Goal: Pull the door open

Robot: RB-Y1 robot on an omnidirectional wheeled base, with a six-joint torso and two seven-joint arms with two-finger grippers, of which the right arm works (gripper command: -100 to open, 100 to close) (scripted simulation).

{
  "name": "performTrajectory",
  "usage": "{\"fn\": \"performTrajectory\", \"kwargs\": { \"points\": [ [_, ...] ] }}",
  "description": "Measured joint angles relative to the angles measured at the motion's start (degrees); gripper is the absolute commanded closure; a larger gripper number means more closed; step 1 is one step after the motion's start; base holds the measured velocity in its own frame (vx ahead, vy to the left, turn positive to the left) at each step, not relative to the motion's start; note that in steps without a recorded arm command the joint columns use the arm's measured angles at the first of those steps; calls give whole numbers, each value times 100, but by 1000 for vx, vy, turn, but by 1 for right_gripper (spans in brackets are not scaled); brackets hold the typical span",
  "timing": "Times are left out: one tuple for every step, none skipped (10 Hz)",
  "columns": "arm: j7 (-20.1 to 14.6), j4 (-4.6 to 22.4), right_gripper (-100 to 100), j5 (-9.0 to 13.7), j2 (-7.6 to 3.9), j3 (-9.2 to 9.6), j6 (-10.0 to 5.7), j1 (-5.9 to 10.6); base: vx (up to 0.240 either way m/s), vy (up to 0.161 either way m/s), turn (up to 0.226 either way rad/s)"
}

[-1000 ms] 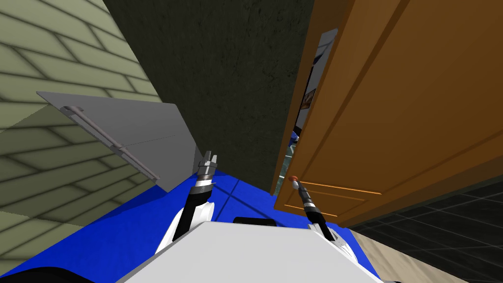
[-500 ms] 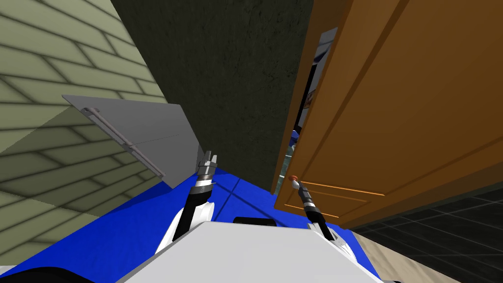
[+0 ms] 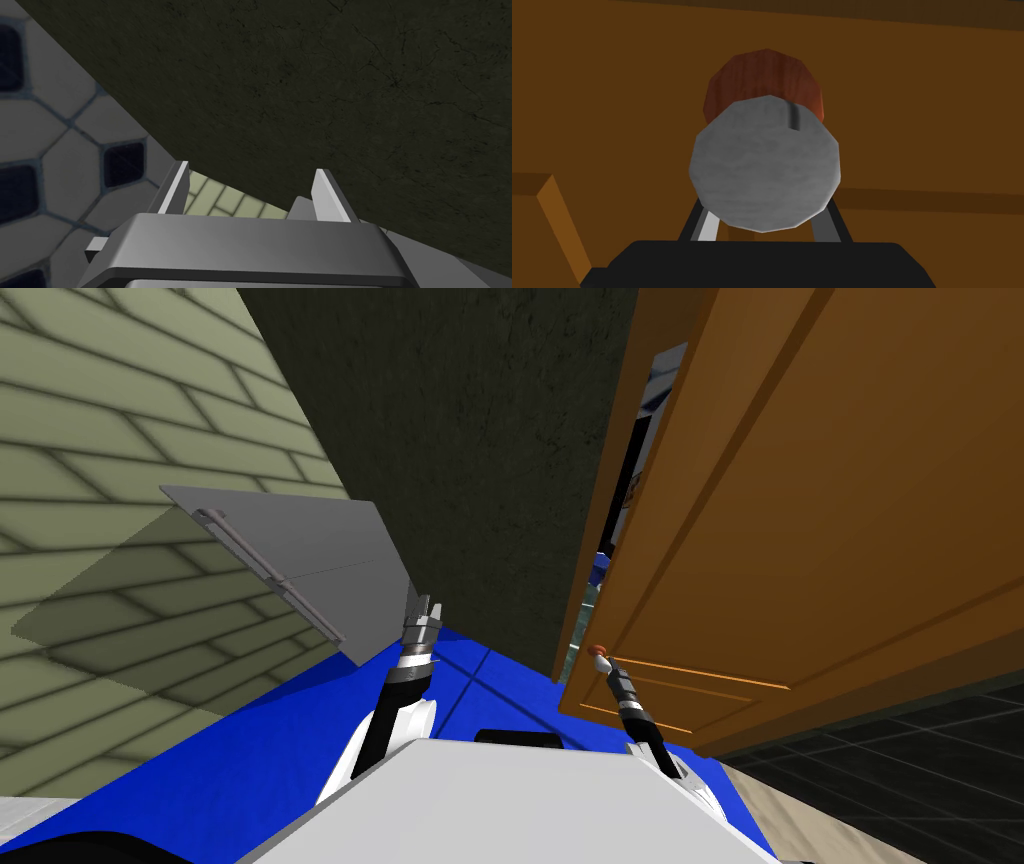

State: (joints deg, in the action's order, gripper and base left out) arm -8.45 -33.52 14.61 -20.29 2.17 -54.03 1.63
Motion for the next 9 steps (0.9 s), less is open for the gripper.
{"fn": "performTrajectory", "kwargs": {
  "points": [
    [-149, -47, 100, 60, 12, 0, 46, -17, -42, -23, 45],
    [-285, -12, 100, 83, 15, 12, 35, 4, -48, -17, 51],
    [-431, -79, 100, 126, 16, 18, 76, -23, -32, -14, 28],
    [-558, 64, 100, 142, 23, 32, 28, 54, -32, -14, 71],
    [-691, -60, 100, 188, 23, 29, 84, -18, -30, -16, 30],
    [-787, -152, 100, 212, 20, 34, 157, -51, -33, -19, 53],
    [-950, 1, 100, 244, 18, 53, 103, 29, -48, -23, 103],
    [-1120, 78, 100, 300, 30, 60, 61, 66, -39, -24, 32],
    [-1229, -99, 100, 332, 38, 59, 153, -15, -42, -18, 41]
  ]
}}
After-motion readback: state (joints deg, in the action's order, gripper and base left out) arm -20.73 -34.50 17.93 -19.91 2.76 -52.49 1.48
